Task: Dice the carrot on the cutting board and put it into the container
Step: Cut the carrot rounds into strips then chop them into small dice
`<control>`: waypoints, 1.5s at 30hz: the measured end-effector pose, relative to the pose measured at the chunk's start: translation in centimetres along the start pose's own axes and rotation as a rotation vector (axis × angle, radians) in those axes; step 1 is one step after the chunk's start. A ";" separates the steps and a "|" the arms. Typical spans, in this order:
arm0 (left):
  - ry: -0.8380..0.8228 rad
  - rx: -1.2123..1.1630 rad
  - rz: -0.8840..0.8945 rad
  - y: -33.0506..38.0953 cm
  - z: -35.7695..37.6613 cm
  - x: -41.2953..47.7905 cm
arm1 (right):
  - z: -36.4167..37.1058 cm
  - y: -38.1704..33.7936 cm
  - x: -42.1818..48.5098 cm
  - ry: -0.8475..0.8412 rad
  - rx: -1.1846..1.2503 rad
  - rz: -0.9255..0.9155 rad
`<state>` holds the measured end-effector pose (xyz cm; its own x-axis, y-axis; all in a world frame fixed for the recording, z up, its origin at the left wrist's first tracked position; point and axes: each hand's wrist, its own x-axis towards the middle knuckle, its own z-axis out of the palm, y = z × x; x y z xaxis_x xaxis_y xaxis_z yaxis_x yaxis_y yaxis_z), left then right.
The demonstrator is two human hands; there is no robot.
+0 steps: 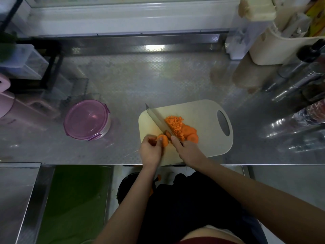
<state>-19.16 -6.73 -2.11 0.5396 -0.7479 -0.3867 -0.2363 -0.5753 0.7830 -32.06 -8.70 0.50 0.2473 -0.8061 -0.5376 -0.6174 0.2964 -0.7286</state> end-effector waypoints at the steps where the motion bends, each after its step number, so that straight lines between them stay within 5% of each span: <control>1: -0.006 0.021 0.004 0.1 0.0 -0.1 | -0.1 -0.1 -0.1 -0.003 -0.002 0.004; 19: -0.028 -0.219 -0.284 1.3 -0.2 0.4 | -1.6 -0.3 -0.6 -0.028 -0.036 0.068; 34: -0.016 -0.182 -0.252 1.8 -0.2 0.2 | -2.3 -0.5 -1.9 -0.107 -0.131 0.116; 45: -0.026 -0.102 -0.205 1.7 -0.3 0.2 | 0.6 -0.4 -0.6 0.042 -0.080 0.087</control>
<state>-19.24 -7.74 -0.73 0.5466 -0.6278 -0.5542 -0.0402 -0.6807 0.7315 -31.51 -8.01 0.90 0.1598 -0.8007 -0.5773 -0.6934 0.3253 -0.6430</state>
